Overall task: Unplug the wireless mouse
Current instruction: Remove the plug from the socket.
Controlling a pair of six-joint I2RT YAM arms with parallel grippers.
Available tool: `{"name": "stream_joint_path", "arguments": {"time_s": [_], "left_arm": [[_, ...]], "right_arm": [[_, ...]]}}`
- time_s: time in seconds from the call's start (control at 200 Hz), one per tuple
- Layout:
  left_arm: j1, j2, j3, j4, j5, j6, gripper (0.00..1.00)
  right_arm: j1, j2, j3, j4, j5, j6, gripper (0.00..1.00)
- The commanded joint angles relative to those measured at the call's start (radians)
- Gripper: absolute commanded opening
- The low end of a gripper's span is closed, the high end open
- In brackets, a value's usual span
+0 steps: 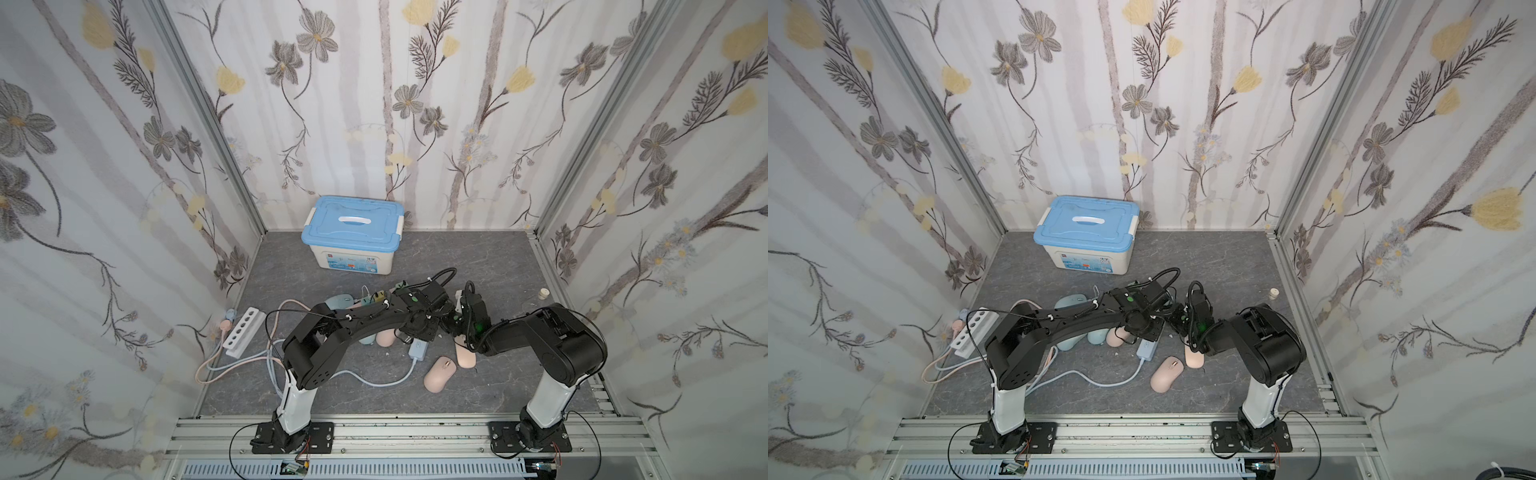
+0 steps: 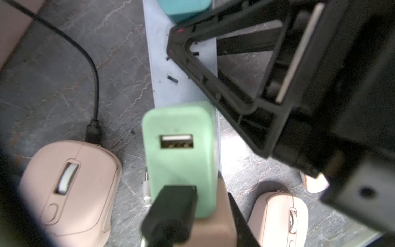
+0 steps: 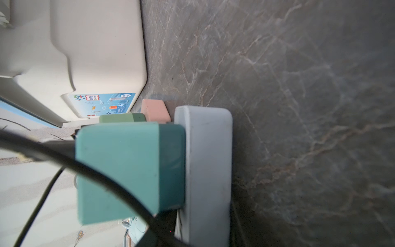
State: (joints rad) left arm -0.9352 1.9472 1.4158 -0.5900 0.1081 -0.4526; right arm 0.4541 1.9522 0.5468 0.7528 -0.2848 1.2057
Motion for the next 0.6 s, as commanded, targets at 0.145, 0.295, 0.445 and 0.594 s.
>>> {"name": "stream_joint_path", "arguments": {"time_s": [0.145, 0.295, 0.445, 0.594], "left_arm": [[0.021, -0.007, -0.014, 0.126, 0.146, -0.052, 0.00], [0.015, -0.004, 0.005, 0.063, 0.083, -0.034, 0.10], [-0.001, -0.004, 0.011, 0.029, 0.022, -0.020, 0.31], [-0.004, -0.005, 0.013, 0.015, -0.008, -0.019, 0.35]], "right_arm": [[0.003, 0.016, -0.016, -0.095, 0.014, 0.017, 0.33], [0.003, 0.019, -0.011, -0.097, 0.012, 0.017, 0.33], [0.004, 0.024, -0.008, -0.099, 0.010, 0.016, 0.34], [0.005, 0.024, -0.005, -0.097, 0.009, 0.018, 0.34]]}}
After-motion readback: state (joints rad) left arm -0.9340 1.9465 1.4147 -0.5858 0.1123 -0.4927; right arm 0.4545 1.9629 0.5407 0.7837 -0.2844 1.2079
